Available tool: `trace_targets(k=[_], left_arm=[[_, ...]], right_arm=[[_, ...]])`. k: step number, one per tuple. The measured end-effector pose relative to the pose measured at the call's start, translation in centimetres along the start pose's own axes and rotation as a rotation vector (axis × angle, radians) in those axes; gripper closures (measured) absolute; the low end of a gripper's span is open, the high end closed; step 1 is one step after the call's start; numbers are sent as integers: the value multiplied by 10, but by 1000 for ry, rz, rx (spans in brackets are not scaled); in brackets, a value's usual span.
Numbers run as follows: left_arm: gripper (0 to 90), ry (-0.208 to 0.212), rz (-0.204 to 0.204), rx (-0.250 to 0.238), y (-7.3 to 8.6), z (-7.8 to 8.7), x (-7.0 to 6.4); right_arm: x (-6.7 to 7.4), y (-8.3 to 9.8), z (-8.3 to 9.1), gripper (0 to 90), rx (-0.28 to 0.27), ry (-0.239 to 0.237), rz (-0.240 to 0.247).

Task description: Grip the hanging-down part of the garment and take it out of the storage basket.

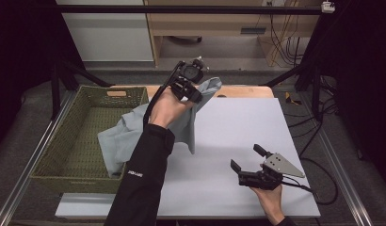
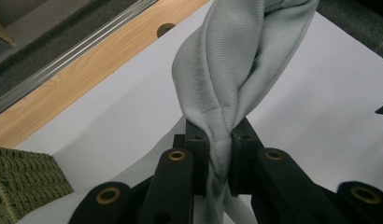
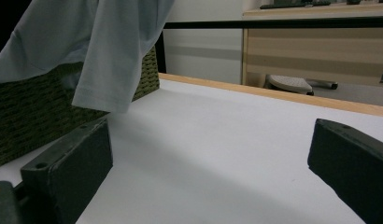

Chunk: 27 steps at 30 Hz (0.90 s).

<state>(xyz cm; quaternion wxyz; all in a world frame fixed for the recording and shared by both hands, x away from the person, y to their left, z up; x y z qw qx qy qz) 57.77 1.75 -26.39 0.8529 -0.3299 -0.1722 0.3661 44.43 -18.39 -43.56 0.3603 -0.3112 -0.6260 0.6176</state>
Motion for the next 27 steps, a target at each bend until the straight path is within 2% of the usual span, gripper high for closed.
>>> trace_targets(k=[2,3,4,5,7,8,9,17,18,19,24,26,27], left_arm=[[799,-1,2,-1,0,0,0],[799,0,2,-1,0,0,0],[799,2,-1,2,0,0,0],[799,2,-3,1,0,0,0],[799,3,-6,5,0,1,1],[799,3,-6,5,0,1,1],[799,3,-1,0,0,2,0],[799,5,-7,5,0,2,1],[799,5,-9,10,1,2,1],[799,5,-9,10,1,2,1],[799,7,-9,8,1,3,2],[799,6,-8,8,1,4,2],[799,7,-7,7,1,5,2]], right_arm=[[0,0,0,5,1,1,-3],[-2,0,1,5,0,-7,21],[-1,-1,1,5,1,-7,14],[3,-2,1,5,5,-12,-45],[1,-2,1,5,-1,-14,-23],[3,-3,1,5,8,-22,-46],[1,-2,-1,5,-1,-21,-6],[4,-9,-8,5,-2,-27,-1],[5,-12,-11,5,-9,-32,22],[7,-14,-12,5,-8,-28,-3],[15,-22,-25,5,-36,-53,5],[17,-23,-27,5,-24,-62,7],[21,-27,-33,5,-35,-73,-1]])
Point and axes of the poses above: each handheld gripper's, and its own axes: z roughly backward along the jaws, y roughly out of its underside, x roughly to its left, the point moved 5 cm from there along -z, roughly forward along the jaws, and after that the axes turned 7 degrees about -x, right-handed, at the moved point
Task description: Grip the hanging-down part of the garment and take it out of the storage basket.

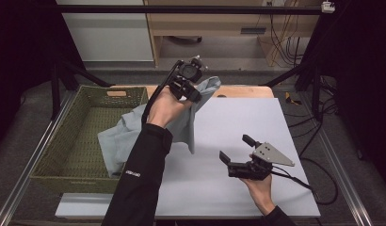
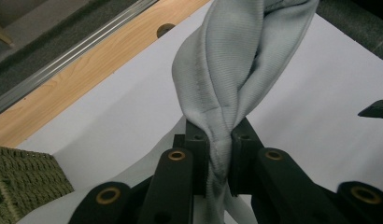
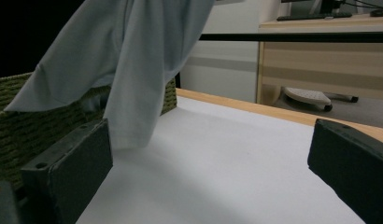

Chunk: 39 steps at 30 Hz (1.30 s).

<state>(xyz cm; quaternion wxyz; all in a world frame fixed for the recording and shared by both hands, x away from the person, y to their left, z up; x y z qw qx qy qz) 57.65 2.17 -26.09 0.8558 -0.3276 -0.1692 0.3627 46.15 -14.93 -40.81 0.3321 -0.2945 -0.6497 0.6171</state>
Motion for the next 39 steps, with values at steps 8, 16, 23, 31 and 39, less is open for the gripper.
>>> trace_targets(k=[8,16,23,31,39], left_arm=[[799,2,-4,0,0,0,0],[799,0,-5,-3,0,2,0],[799,2,-6,-9,1,4,1],[799,0,-14,0,2,4,1],[799,1,-14,-8,2,6,-1]], right_arm=[[16,-11,-24,6,-13,-39,-8],[29,-16,-44,6,-7,-58,-8],[38,-16,-65,6,4,-61,9],[52,-13,-89,21,12,-73,10],[61,-8,-109,33,48,-91,5]])
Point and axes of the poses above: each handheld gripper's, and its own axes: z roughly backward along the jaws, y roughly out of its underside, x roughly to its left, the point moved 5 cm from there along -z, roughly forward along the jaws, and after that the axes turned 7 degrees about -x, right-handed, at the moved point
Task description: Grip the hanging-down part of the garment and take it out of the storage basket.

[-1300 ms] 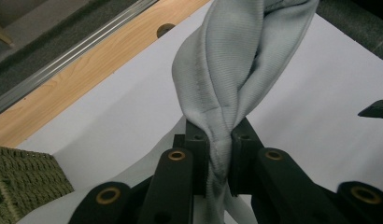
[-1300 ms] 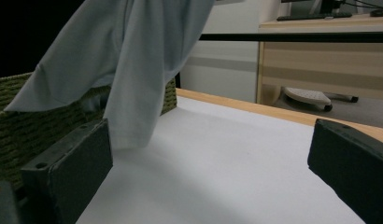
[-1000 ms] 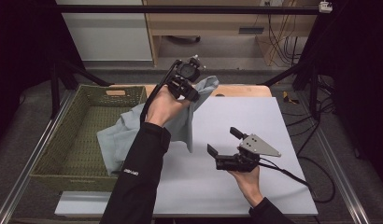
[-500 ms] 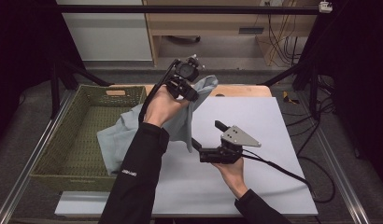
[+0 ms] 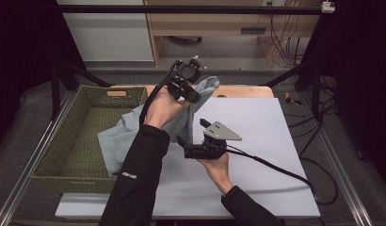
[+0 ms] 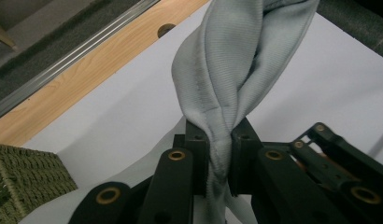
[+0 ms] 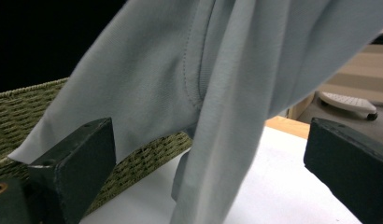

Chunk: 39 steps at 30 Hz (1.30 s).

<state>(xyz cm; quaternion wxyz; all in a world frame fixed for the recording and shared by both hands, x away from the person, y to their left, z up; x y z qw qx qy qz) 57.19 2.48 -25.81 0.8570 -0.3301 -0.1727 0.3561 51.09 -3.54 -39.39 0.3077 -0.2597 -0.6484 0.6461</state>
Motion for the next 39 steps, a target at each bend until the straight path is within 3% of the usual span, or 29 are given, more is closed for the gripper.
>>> trace_targets(k=[3,4,9,13,14,15,16,17,18,19,21,22,24,25,30,31,33,39], left_arm=[[799,2,-4,1,1,0,0],[799,0,-5,2,1,1,0],[799,3,-9,4,2,0,0],[799,3,-7,0,3,2,0],[799,3,-7,0,3,2,0],[799,3,-5,-2,3,3,0],[799,3,-11,5,3,3,1],[799,3,-15,3,4,3,1],[799,3,-15,3,4,3,1],[799,4,-13,4,4,3,1],[799,3,-9,1,4,3,1],[799,4,-10,0,4,3,1],[799,4,-13,1,4,4,1],[799,7,-11,-2,4,4,2],[799,0,-9,-8,4,6,3],[799,-2,-9,-11,4,7,3],[799,-4,-10,-11,4,6,3],[799,-7,-13,-8,3,4,2]], right_arm=[[0,1,-13,66,6,-19,24],[3,2,-16,79,23,-13,-4],[10,7,-28,194,42,-47,-31],[14,5,-31,372,48,-47,-29],[12,4,-32,426,38,-56,-6],[12,4,-32,426,38,-56,-6],[13,2,-31,540,39,-48,-31],[13,2,-31,598,42,-54,-37],[13,2,-31,598,42,-54,-37],[12,1,-30,708,44,-51,-29],[12,0,-29,811,39,-47,-23],[11,-2,-28,830,25,-55,-7],[12,-4,-27,849,33,-60,-28],[11,-4,-27,854,29,-65,-3],[10,-5,-22,860,32,-66,-16],[6,-5,-18,862,24,-71,4],[5,-6,-12,863,33,-67,-21],[-3,-10,5,866,9,-65,15]])
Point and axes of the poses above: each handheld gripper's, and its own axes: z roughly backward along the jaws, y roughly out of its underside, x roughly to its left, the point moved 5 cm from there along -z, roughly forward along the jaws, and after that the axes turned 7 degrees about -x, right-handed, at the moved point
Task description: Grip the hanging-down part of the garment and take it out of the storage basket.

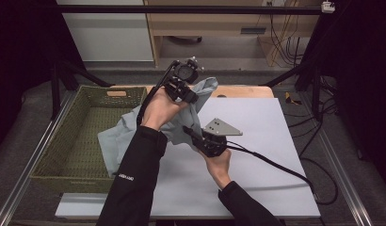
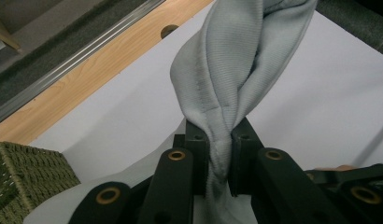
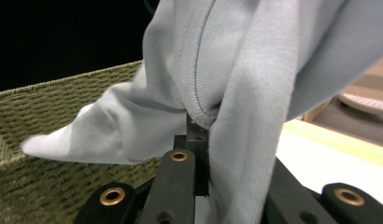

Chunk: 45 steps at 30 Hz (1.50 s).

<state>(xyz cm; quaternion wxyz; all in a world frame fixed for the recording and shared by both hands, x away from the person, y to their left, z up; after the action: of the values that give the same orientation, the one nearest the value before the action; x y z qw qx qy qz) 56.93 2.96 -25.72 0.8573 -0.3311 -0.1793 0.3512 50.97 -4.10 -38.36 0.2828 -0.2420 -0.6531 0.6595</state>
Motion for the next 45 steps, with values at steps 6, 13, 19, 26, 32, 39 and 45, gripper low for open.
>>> trace_targets(k=[6,13,19,26,32,39,45], left_arm=[[799,14,-10,1,-2,-1,-5],[799,28,-40,8,-6,-3,-14],[799,35,-51,7,-9,-5,-22],[799,42,-59,-1,-12,-4,-29],[799,49,-64,-11,-14,-1,-32],[799,61,-73,-19,-18,1,-40],[799,66,-86,-27,-23,5,-47]], right_arm=[[-9,-6,27,867,7,-26,20],[-17,-15,49,867,6,-21,38],[-25,-19,63,867,13,-15,54],[-33,-31,78,867,-1,17,94],[-39,-37,84,867,-13,37,95],[-45,-44,94,867,-27,76,128],[-50,-52,104,866,-38,102,128]])
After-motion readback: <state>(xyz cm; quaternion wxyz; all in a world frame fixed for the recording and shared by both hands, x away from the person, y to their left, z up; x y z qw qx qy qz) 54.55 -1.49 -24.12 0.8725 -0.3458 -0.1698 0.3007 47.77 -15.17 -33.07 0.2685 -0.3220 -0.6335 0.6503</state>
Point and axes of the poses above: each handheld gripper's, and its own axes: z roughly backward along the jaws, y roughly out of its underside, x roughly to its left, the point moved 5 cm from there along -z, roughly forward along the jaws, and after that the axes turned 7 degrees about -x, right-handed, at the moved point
